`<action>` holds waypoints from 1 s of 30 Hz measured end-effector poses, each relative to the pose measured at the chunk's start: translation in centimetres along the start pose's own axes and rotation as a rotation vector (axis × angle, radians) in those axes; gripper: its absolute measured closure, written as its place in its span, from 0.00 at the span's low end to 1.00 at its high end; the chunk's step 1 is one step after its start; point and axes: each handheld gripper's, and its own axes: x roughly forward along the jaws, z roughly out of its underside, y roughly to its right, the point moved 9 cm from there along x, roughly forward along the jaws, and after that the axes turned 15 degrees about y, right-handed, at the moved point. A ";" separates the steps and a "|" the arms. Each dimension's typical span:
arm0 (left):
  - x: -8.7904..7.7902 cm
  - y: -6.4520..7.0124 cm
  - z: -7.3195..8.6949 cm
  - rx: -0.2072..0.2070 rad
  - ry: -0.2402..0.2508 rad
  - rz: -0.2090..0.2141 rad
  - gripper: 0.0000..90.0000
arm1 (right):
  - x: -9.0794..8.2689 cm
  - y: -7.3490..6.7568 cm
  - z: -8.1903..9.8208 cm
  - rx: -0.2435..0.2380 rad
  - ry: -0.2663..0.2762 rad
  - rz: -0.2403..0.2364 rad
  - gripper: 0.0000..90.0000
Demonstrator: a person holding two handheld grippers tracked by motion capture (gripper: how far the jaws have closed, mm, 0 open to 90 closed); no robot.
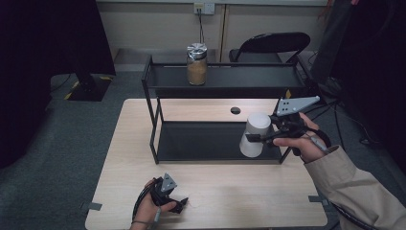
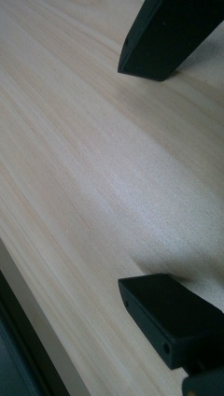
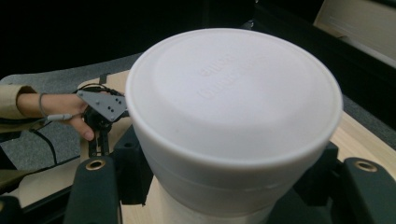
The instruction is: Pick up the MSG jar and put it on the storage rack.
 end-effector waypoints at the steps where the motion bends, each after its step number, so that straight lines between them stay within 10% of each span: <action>1: 0.0 0.0 0.0 0.000 -0.001 0.000 0.00 | 0.0 0.1 -0.3 -0.006 0.002 0.002 0.39; 30: 0.0 0.0 0.0 -0.002 -0.002 -0.002 0.00 | 0.9 2.0 -10.3 -0.006 0.015 0.081 0.39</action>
